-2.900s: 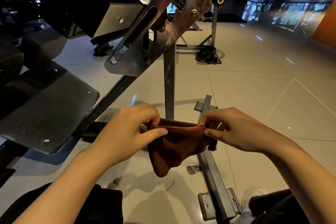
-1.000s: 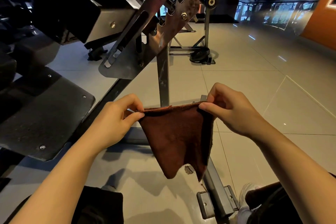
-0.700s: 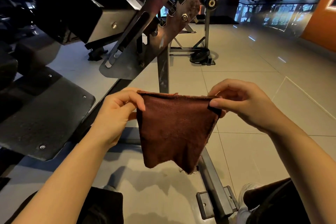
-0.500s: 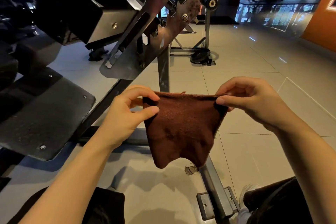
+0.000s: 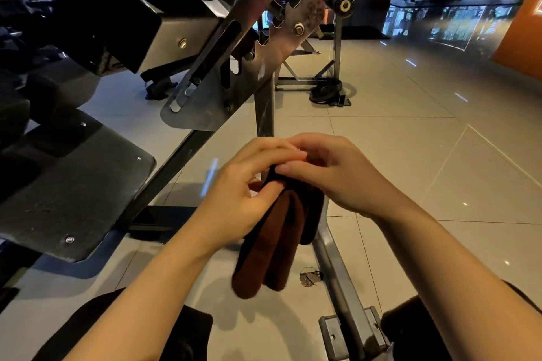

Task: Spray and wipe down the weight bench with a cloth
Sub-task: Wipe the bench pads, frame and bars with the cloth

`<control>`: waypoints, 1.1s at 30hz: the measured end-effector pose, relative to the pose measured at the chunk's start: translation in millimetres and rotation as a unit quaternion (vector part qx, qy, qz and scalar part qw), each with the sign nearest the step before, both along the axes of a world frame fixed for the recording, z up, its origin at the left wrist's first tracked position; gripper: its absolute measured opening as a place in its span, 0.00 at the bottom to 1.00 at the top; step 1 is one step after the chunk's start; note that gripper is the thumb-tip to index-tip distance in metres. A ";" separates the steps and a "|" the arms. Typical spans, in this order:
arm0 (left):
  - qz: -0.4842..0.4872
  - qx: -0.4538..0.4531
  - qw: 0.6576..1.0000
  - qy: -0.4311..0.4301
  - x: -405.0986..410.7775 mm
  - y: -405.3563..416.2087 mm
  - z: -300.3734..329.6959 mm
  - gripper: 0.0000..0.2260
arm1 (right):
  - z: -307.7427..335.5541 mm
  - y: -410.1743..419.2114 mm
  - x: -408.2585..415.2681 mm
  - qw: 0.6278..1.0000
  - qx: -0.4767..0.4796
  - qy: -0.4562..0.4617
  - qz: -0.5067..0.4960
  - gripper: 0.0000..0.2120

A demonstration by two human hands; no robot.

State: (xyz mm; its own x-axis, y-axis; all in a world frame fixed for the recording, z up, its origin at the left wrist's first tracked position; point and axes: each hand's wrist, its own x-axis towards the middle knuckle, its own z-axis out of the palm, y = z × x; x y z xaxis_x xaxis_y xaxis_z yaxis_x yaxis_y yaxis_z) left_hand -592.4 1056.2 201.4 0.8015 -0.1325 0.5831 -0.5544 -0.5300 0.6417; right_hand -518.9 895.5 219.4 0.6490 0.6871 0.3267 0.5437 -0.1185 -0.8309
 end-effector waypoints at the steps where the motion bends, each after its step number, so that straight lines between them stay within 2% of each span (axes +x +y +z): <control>1: -0.005 -0.054 0.999 0.003 -0.6 -2.9 -2.2 0.24 | 0.2 2.1 0.8 0.999 0.011 -0.023 -0.023 0.10; 4: -0.043 -0.230 0.968 0.090 -0.7 -12.0 -10.7 0.39 | 1.2 6.9 3.1 0.993 0.042 -0.059 -0.098 0.05; 6: -0.042 -0.264 0.948 0.173 1.9 -12.4 -21.5 0.43 | 6.5 6.9 3.7 0.986 0.077 -0.078 -0.129 0.02; 8: -0.042 -0.258 0.927 0.268 4.3 -12.5 -30.2 0.35 | 14.4 2.7 5.9 0.977 0.107 -0.112 -0.149 0.02; 11: -0.005 -0.166 0.930 0.329 7.3 -9.7 -37.3 0.10 | 19.8 -9.7 15.5 0.957 0.173 -0.107 -0.207 0.06; 15: 0.019 -0.051 0.928 0.369 3.9 4.9 -43.2 0.01 | 15.8 -24.1 33.4 0.932 0.235 -0.007 -0.277 0.04; 17: 0.044 -0.043 0.922 0.382 2.3 14.2 -44.9 0.03 | 10.6 -28.4 40.2 0.927 0.210 0.014 -0.310 0.05; 20: 0.135 -0.105 0.922 0.348 0.5 30.8 -41.8 0.11 | -1.3 -34.8 47.4 0.925 0.161 0.040 -0.341 0.07; 23: 0.165 -0.153 0.926 0.302 -8.6 45.5 -26.2 0.08 | -7.2 -40.4 49.7 0.930 0.124 0.074 -0.339 0.06; 27: 0.161 -0.147 0.920 0.325 -29.3 58.4 -10.9 0.05 | -13.1 -43.4 44.1 0.950 0.011 0.078 -0.301 0.04; 30: 0.179 -0.170 0.899 0.362 -34.6 58.0 -12.9 0.06 | -19.8 -41.6 39.2 0.954 -0.057 0.089 -0.280 0.05; 33: 0.162 -0.249 0.859 0.418 -33.1 49.9 -17.8 0.06 | -26.0 -35.9 37.3 0.947 -0.058 0.120 -0.291 0.06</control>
